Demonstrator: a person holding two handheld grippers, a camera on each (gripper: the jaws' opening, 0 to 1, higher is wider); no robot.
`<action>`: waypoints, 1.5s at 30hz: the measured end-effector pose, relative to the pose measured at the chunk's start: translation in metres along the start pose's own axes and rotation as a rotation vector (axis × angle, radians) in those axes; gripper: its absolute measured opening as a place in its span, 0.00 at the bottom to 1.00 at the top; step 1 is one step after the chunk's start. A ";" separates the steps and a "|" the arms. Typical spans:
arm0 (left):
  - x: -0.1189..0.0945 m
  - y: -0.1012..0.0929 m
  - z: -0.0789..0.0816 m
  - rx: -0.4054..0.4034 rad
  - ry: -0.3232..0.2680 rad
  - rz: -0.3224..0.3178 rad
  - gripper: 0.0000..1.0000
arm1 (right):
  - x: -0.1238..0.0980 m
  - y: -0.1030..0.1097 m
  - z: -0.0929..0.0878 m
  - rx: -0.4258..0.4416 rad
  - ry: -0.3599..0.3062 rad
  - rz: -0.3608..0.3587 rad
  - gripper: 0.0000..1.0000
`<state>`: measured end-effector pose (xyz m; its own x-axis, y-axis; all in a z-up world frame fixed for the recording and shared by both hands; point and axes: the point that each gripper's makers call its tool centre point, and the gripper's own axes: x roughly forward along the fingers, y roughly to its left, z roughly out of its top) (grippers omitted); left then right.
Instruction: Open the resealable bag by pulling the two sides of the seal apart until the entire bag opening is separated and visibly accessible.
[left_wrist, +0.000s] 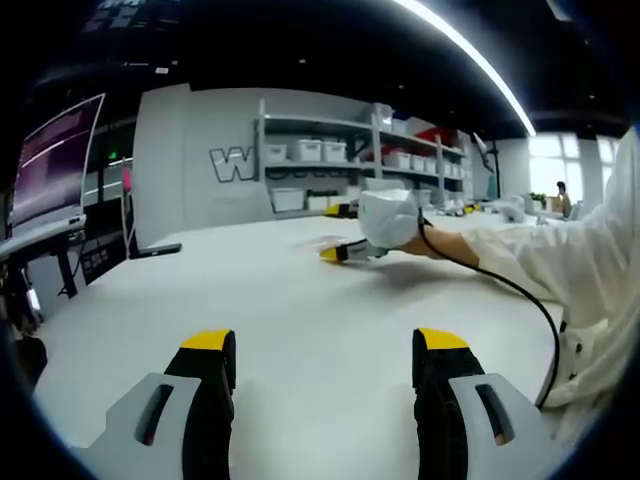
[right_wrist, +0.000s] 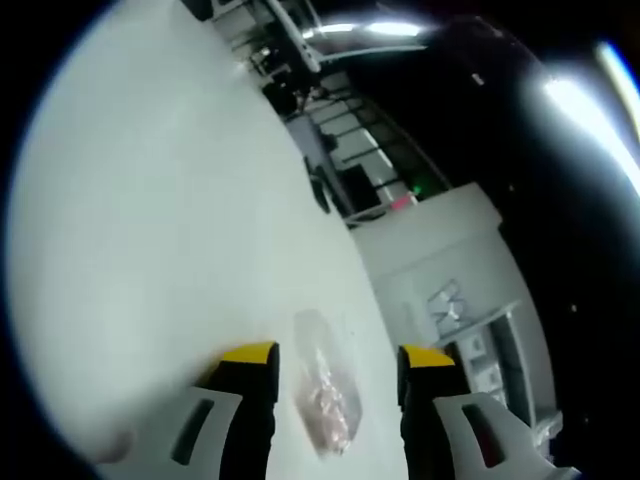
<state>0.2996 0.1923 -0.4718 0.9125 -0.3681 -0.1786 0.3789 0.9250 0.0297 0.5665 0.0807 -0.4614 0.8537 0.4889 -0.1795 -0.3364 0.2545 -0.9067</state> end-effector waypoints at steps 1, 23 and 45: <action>0.000 0.000 0.000 0.000 0.000 0.000 0.72 | 0.001 0.000 0.000 0.000 0.001 -0.001 0.46; 0.001 0.005 -0.005 -0.012 0.005 0.005 0.72 | 0.020 -0.001 -0.001 0.009 0.035 -0.012 0.40; 0.000 0.009 -0.008 -0.020 0.008 0.008 0.72 | 0.026 0.008 -0.004 0.064 0.061 0.004 0.22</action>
<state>0.3018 0.2009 -0.4791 0.9140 -0.3602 -0.1866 0.3686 0.9295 0.0113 0.5873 0.0918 -0.4752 0.8740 0.4393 -0.2079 -0.3633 0.3064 -0.8798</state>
